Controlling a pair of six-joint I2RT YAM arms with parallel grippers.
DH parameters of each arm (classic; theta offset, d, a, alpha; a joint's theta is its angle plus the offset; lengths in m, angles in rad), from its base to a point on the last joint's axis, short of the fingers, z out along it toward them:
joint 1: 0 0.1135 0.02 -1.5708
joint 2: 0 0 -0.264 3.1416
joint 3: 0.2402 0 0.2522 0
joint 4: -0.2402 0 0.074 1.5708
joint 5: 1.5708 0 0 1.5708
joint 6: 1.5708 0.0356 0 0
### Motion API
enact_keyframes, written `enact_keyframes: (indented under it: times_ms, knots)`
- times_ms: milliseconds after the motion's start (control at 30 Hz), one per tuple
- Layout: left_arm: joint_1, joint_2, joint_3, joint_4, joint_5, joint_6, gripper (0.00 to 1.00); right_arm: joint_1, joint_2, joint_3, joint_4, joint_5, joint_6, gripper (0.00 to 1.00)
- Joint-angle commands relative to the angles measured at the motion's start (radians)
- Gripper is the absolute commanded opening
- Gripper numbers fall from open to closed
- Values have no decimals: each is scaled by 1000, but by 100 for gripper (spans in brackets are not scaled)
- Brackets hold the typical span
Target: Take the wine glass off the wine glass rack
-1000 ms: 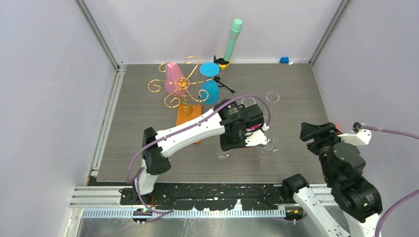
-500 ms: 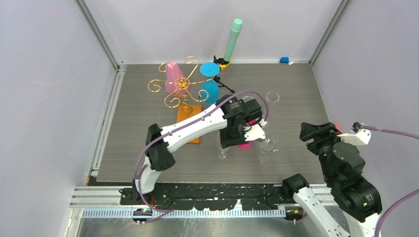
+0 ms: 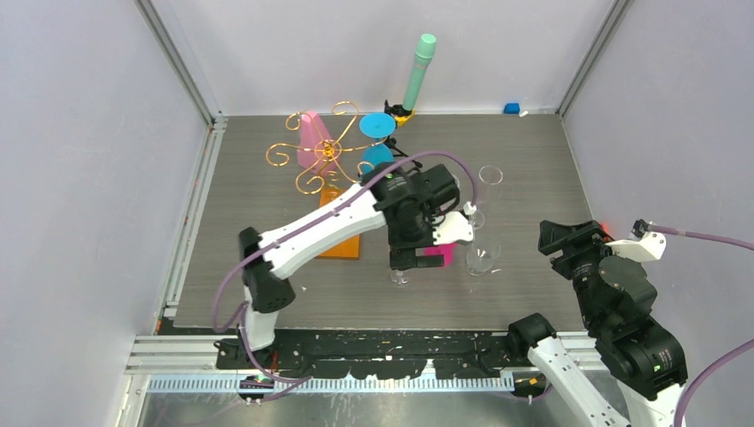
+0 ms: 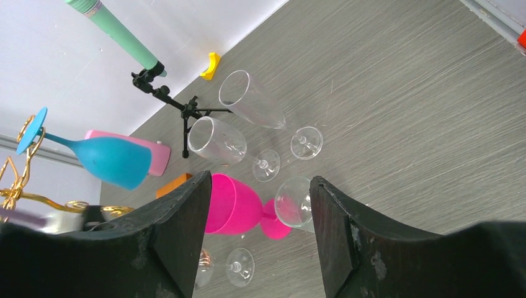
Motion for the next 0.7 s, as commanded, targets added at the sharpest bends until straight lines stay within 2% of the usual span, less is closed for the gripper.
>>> enact_keyframes:
  times_ms: [0, 67, 233, 367, 433, 533, 667]
  knots:
    - [12, -219, -23, 121, 29, 55, 95, 4, 29, 15, 52, -15, 21, 64]
    - [13, -293, -81, 228, 33, 62, 99, 4, 44, 19, 58, -29, 25, 64]
    - [16, -485, -271, 497, 43, 51, 100, 4, 95, 29, 97, -86, 30, 63]
    - [25, -635, -394, 774, -59, -34, 100, 4, 137, 25, 175, -176, 30, 64]
    - [39, -684, -439, 880, -168, -100, 100, 4, 170, 16, 261, -248, 35, 67]
    - [106, -727, -453, 973, -305, -211, 100, 4, 258, 6, 371, -405, 65, 69]
    - [262, -742, -463, 1004, -360, -356, 100, 4, 397, 22, 574, -571, 130, 70]
